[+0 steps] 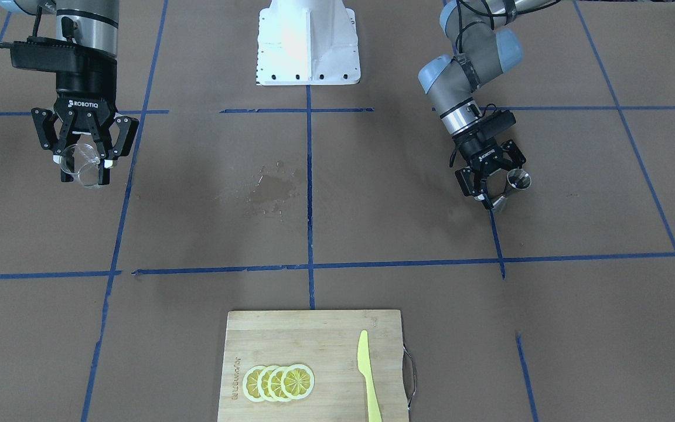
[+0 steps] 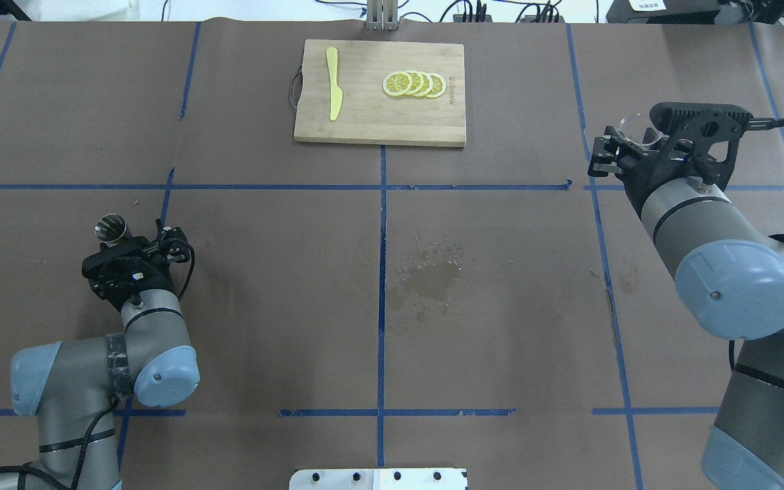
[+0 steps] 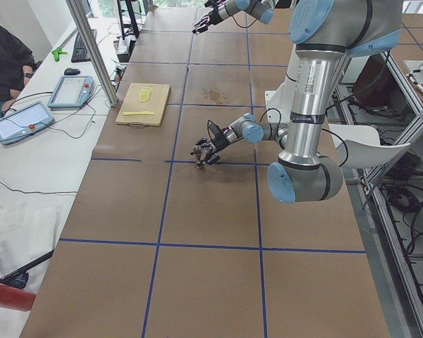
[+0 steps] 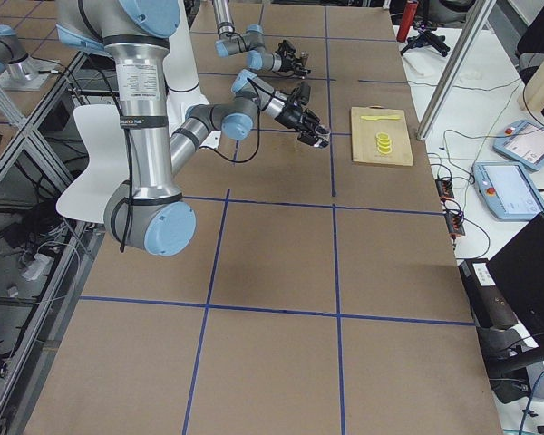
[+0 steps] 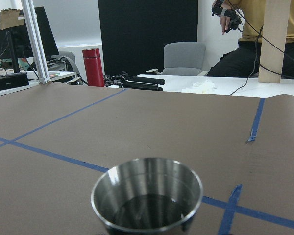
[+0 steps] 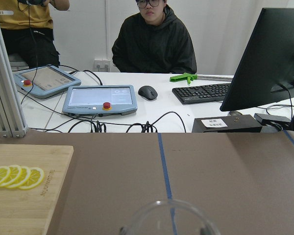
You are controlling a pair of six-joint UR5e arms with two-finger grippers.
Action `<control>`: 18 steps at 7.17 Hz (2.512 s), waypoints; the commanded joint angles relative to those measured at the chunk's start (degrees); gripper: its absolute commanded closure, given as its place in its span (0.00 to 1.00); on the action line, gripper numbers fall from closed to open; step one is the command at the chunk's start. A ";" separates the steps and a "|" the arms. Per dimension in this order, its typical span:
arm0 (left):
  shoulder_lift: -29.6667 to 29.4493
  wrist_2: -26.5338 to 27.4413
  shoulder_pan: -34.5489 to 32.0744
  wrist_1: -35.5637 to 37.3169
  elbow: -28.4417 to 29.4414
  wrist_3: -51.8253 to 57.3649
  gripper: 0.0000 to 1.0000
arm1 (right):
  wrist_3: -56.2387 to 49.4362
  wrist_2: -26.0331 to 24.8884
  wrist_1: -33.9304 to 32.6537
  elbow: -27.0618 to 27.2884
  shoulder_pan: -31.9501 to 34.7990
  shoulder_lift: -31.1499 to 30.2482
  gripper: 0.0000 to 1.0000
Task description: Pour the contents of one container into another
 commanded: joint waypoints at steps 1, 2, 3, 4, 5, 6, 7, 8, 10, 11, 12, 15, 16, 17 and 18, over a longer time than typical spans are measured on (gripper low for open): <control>0.00 -2.62 2.17 2.87 -3.11 0.07 0.00 | 0.00 0.00 0.00 -0.12 -0.01 -0.55 1.00; 0.09 -4.28 3.31 4.96 -4.68 0.07 0.00 | 1.31 0.00 0.00 -0.12 -0.01 -1.60 1.00; 0.35 -5.17 4.63 6.81 -7.57 -0.02 0.00 | 3.06 0.00 0.00 -0.56 -0.01 -2.31 1.00; 0.35 -6.22 5.60 8.48 -9.68 -0.02 0.00 | 6.12 0.00 0.00 -1.26 -0.10 -3.97 1.00; 0.35 -6.23 5.69 8.58 -10.75 0.07 0.00 | 11.03 -0.35 0.17 -2.66 -0.97 -5.64 1.00; 0.35 -6.58 5.69 8.84 -12.33 0.24 0.00 | 13.68 -2.18 0.18 -3.37 -2.81 -6.79 1.00; 0.27 -8.41 6.56 10.85 -15.39 1.12 0.00 | 17.89 -5.16 0.26 -5.46 -5.00 -7.15 1.00; 0.27 -8.69 6.83 10.95 -17.68 2.17 0.00 | 20.80 -6.58 0.35 -6.27 -6.94 -7.84 1.00; 0.27 -11.93 6.49 12.09 -25.04 8.74 0.00 | 27.32 -12.28 0.70 -7.59 -11.77 -9.35 1.00; 0.09 -15.68 5.79 13.05 -29.87 13.30 0.00 | 30.03 -13.52 0.70 -8.98 -13.01 -10.83 1.00; -1.04 -17.90 3.69 13.85 -31.92 17.08 0.00 | 31.28 -15.19 0.70 -9.96 -14.50 -11.45 1.00; -9.21 -24.41 -5.44 16.31 -33.70 30.36 0.00 | 40.03 -18.72 0.70 -15.31 -19.34 -11.81 1.00; -9.84 -24.95 -7.21 16.40 -34.31 33.00 0.00 | 40.77 -19.33 0.62 -16.11 -19.96 -11.98 1.00; -11.15 -25.82 -9.49 16.40 -34.40 36.16 0.00 | 42.26 -18.99 0.53 -16.81 -20.31 -12.07 1.00; -11.77 -26.70 -11.25 16.40 -34.66 38.72 0.00 | 42.71 -18.29 0.53 -16.91 -20.49 -11.98 1.00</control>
